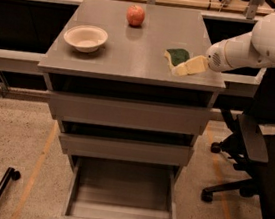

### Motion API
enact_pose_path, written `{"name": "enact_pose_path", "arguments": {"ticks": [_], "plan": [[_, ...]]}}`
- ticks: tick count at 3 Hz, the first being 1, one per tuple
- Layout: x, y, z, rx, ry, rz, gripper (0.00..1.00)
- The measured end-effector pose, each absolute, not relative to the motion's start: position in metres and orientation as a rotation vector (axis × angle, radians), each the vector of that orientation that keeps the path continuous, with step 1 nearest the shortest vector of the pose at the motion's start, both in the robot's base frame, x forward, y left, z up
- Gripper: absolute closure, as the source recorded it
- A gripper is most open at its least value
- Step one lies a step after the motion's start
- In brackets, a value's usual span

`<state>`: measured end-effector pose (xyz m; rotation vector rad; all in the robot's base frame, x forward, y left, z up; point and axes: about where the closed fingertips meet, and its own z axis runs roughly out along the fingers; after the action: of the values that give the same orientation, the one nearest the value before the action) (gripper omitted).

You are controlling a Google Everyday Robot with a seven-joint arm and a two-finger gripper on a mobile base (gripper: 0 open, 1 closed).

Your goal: Place sponge into bottom drawer

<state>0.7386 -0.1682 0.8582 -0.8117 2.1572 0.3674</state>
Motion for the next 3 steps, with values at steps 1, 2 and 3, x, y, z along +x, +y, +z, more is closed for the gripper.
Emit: {"name": "enact_pose_path", "arguments": {"ticks": [1, 2, 3], "plan": [[0.760, -0.146, 0.847, -0.834, 2.130, 0.421, 0.00], [0.779, -0.137, 0.834, -0.830, 2.132, 0.439, 0.00], [0.788, -0.133, 0.830, -0.824, 2.133, 0.432, 0.18]]}}
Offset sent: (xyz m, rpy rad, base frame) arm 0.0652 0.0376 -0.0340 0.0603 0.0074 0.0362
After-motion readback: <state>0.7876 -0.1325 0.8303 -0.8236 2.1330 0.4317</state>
